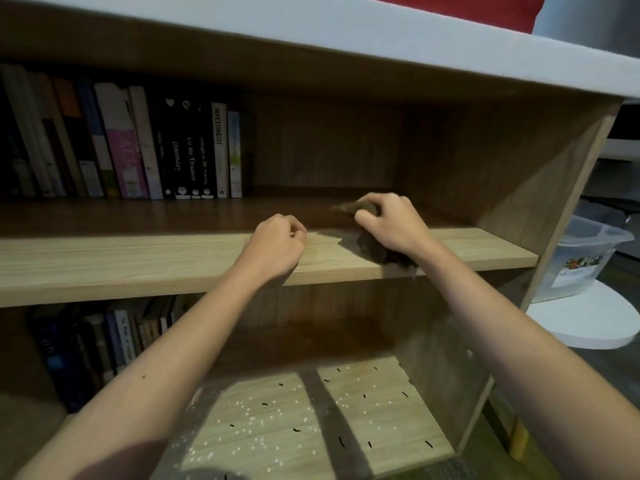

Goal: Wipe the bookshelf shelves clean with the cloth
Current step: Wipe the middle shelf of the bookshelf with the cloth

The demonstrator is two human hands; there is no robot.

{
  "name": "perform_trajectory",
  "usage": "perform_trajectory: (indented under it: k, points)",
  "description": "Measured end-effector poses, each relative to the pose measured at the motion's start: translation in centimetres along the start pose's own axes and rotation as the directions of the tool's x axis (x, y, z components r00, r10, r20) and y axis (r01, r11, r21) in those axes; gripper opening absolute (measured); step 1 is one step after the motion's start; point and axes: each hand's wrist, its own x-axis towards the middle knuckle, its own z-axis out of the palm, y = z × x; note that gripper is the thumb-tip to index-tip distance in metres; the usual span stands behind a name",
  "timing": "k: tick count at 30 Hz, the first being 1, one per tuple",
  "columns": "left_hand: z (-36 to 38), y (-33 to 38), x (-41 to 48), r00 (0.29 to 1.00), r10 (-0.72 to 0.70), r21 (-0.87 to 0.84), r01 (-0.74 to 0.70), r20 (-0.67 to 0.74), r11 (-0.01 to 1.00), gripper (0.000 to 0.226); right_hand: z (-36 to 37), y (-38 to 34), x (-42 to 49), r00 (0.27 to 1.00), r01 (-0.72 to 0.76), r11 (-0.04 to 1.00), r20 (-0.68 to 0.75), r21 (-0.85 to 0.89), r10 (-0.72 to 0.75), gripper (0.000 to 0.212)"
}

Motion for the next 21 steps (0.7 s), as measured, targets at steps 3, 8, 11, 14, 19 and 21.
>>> perform_trajectory:
  k: [3,8,11,14,19,21]
  points:
    - [0.3,0.0,0.1,0.999,-0.033,0.056,0.032,0.009,0.998,0.026,1.7,4.0,5.0,0.975,-0.218,0.972,0.026,-0.086,0.221,0.032]
    - [0.8,-0.1,0.6,0.997,-0.068,0.113,0.070,-0.020,0.991,0.027,3.7,5.3,9.3,0.926,-0.297,0.935,0.179,-0.197,0.332,0.028]
    - [1.2,-0.2,0.9,0.995,-0.098,0.138,0.101,-0.032,0.985,0.028,4.6,4.4,10.6,0.915,-0.231,0.944,0.278,-0.237,0.293,0.032]
    - [1.4,0.0,0.9,0.995,-0.099,0.212,0.100,-0.018,0.972,0.032,4.9,4.3,10.3,0.924,-0.117,0.973,0.337,-0.197,0.179,0.023]
    - [1.4,0.0,1.0,0.995,-0.101,0.228,0.100,-0.010,0.968,0.033,5.0,4.9,11.4,0.937,-0.132,0.963,0.286,-0.236,0.199,0.025]
    - [1.4,-0.1,0.9,0.995,-0.100,0.221,0.101,-0.014,0.970,0.033,5.2,4.3,12.0,0.938,-0.119,0.956,0.285,-0.269,0.197,0.027]
